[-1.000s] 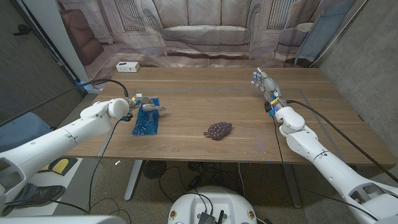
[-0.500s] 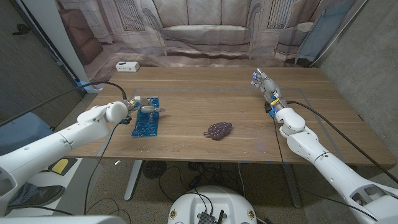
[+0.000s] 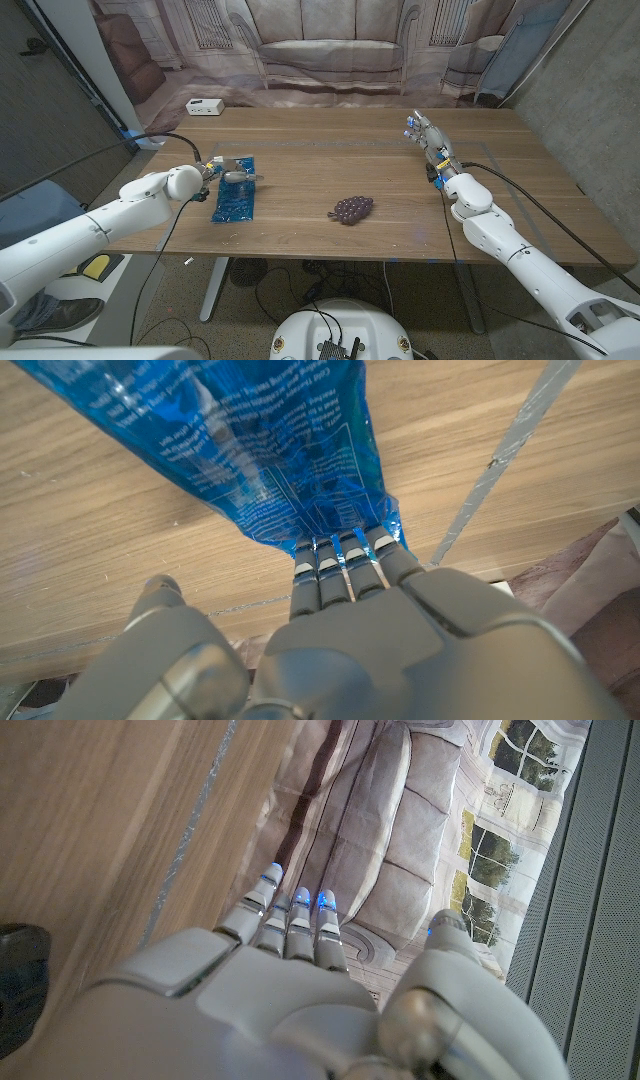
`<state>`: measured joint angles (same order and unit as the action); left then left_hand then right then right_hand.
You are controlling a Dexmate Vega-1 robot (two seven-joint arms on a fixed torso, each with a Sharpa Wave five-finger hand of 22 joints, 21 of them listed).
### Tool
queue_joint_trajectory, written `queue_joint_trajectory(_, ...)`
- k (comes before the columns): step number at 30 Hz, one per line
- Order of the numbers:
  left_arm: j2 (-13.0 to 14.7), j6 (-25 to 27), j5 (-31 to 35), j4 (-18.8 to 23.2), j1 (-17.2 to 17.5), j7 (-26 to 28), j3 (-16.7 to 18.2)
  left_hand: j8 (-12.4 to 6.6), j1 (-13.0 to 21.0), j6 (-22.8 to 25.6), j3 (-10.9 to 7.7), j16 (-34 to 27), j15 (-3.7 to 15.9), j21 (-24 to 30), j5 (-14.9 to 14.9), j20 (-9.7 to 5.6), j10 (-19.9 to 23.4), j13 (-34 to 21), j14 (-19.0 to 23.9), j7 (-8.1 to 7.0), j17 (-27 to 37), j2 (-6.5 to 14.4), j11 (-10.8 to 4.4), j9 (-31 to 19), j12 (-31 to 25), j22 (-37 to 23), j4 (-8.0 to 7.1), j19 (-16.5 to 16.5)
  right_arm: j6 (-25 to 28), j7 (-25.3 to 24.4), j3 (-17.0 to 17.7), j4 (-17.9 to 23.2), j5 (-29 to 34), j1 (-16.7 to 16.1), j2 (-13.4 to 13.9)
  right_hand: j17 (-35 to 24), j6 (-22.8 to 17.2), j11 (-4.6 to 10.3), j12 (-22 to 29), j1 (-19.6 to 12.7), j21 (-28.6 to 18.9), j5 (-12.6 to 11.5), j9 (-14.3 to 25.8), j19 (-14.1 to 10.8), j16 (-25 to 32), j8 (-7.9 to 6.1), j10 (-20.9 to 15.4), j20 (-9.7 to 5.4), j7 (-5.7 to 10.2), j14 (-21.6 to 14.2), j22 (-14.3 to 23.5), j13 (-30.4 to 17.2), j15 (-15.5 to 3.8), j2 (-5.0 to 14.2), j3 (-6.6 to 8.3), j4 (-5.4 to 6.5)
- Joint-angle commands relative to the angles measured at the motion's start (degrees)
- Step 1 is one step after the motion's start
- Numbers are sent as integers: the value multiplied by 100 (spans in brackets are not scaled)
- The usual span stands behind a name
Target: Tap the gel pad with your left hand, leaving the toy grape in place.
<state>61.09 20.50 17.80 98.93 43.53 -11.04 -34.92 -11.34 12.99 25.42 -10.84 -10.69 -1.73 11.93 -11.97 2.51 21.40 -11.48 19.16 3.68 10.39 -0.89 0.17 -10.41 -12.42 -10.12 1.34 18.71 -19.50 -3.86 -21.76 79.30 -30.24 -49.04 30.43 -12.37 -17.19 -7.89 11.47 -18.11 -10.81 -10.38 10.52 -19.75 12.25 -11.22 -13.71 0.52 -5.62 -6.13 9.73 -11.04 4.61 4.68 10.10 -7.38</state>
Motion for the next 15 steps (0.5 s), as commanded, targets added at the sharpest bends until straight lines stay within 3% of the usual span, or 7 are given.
queue_joint_trajectory(1,22,6,-40,93,96,318,166,17,-2,-38,-14,-13,19,-24,14,44,-24,-7,-7,-1,-2,61,-3,-17,18,-21,31,2,9,31,12,10,-13,-15,22,-13,6,12,4,21,-29,16,15,7,-19,14,8,-7,24,13,22,-21,4,7,6,-16)
queue_joint_trajectory(15,88,15,-116,192,212,590,343,20,21,-40,-25,-5,16,-42,14,53,-27,-8,-32,-16,-3,90,14,-16,22,-21,42,-37,-75,-16,29,15,14,-49,-3,-12,12,17,5,19,-31,17,15,6,-19,16,6,-6,32,14,22,-21,8,5,5,-17)
